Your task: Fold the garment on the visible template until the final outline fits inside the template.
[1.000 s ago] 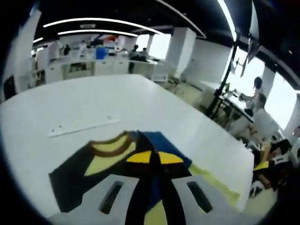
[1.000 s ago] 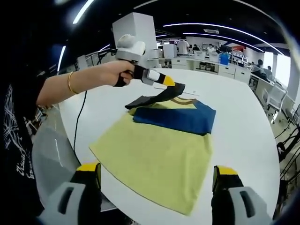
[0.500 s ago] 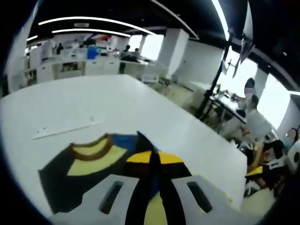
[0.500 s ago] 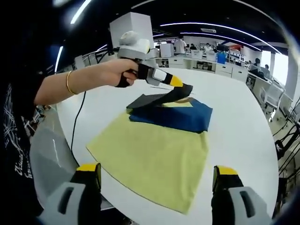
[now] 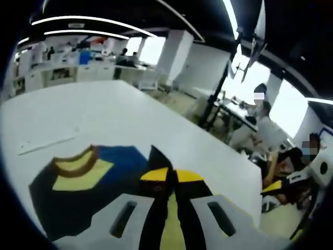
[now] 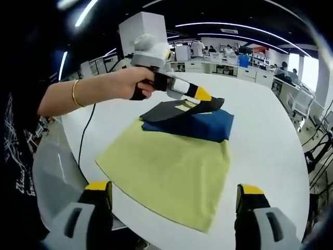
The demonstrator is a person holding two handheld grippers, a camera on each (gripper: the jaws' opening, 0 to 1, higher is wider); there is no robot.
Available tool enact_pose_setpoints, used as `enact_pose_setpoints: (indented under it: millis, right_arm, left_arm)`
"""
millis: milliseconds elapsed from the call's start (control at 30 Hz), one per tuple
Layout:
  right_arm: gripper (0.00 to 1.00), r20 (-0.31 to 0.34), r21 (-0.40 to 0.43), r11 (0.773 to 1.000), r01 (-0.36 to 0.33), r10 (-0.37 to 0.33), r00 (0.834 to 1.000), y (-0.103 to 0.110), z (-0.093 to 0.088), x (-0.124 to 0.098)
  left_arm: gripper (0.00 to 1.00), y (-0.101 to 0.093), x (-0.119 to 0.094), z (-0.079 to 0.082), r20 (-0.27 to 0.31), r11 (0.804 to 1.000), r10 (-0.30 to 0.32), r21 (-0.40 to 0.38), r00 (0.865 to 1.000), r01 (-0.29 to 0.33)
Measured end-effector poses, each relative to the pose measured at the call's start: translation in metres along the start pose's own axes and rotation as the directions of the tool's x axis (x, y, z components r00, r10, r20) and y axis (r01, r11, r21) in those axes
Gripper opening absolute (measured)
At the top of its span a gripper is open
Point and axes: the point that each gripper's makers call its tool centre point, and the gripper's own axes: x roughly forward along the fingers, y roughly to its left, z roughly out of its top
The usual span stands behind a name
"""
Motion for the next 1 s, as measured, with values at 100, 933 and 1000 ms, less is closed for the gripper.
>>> enact_pose_setpoints:
  millis: [100, 933, 1000]
  right_arm:
    - [0.99, -0.004, 0.000, 1.000, 0.000, 0.000, 1.000, 0.000, -0.001, 0.000]
    - [0.99, -0.008, 0.009, 1.000, -0.005, 0.005, 1.000, 0.001, -0.002, 0.004]
    - [0.99, -0.005, 0.009, 1.000, -0.004, 0.004, 1.000, 0.001, -0.001, 0.004]
  left_arm:
    - [0.01, -0.004, 0.004, -0.010, -0.027, 1.000, -0.019, 0.010, 0.999, 0.020]
    - [0.29, -0.008, 0.010, -0.034, -0.028, 0.998, -0.053, -0.034, 0.998, 0.052]
    - [0.38, -0.006, 0.007, -0.033, -0.023, 0.999, -0.043, -0.014, 0.999, 0.043]
